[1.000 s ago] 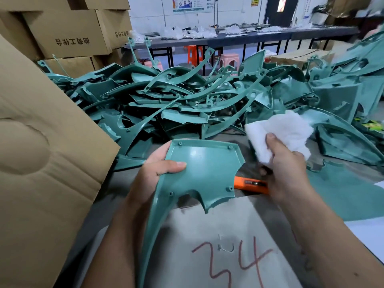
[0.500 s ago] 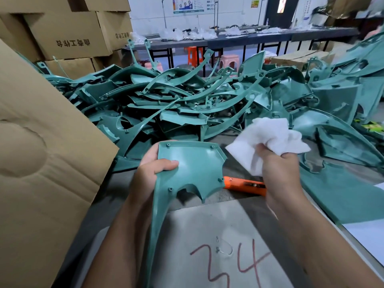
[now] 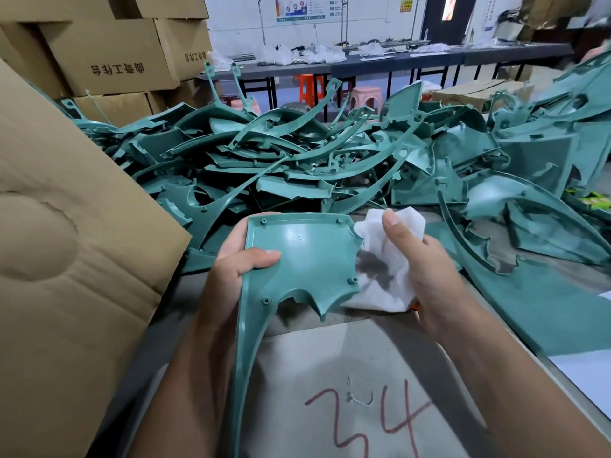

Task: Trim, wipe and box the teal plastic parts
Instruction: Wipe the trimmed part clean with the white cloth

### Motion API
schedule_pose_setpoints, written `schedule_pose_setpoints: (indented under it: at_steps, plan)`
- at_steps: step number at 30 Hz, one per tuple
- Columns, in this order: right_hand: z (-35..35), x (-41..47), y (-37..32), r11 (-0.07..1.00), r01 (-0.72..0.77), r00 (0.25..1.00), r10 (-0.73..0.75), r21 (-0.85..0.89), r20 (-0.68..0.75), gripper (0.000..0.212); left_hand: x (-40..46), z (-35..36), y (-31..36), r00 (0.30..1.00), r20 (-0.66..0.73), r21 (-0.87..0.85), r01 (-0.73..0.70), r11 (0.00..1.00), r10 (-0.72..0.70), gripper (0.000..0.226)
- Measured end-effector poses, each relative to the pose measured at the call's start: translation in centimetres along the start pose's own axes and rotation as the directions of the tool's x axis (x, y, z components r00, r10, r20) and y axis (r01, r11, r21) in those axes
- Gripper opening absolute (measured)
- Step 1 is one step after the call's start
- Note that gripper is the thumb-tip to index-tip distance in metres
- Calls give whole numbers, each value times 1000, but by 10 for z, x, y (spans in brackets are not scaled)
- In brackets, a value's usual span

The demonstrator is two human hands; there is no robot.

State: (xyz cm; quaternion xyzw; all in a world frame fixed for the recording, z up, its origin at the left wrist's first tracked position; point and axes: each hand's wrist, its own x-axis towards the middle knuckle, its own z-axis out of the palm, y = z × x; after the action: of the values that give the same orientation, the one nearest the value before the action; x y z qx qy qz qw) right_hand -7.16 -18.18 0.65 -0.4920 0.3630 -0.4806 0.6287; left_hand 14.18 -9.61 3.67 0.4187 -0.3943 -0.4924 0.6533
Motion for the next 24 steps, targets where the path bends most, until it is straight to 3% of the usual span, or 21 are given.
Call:
schedule_pose_setpoints:
  at_steps: [5,9,11,13,15,16,19,24]
  plan:
    - [7,-5,-2,1000,-26,999,27,6,-28,47,0,1,0,1000,16,8,4,1000,-5,50]
    - [8,-8,-4,1000,-3,1000,3,6,21,24,-1,3,1,999,31,24,11,1000,-11,47]
    - [8,-7,-2,996,56,998,-58,-65,-26,14,-1,5,-1,1000,30,20,0,1000,-1,43]
    - [9,-7,0,966,154,981,-175,-208,-87,16,-1,8,-3,1000,12,6,-19,1000,19,42]
    - [10,-6,2,828,260,930,-352,-497,-102,18,-1,8,-3,999,-26,-4,-32,999,32,41]
    - [11,-7,4,789,286,903,-412,-545,-123,19,-1,6,-3,998,-49,-11,-35,999,35,40]
    - [11,-7,4,873,303,886,-405,-382,-224,27,-1,-3,1,996,-84,-42,-43,998,39,41]
    - [12,-6,4,980,174,944,-193,-96,-266,15,-3,-2,2,998,-50,-34,-40,999,38,43]
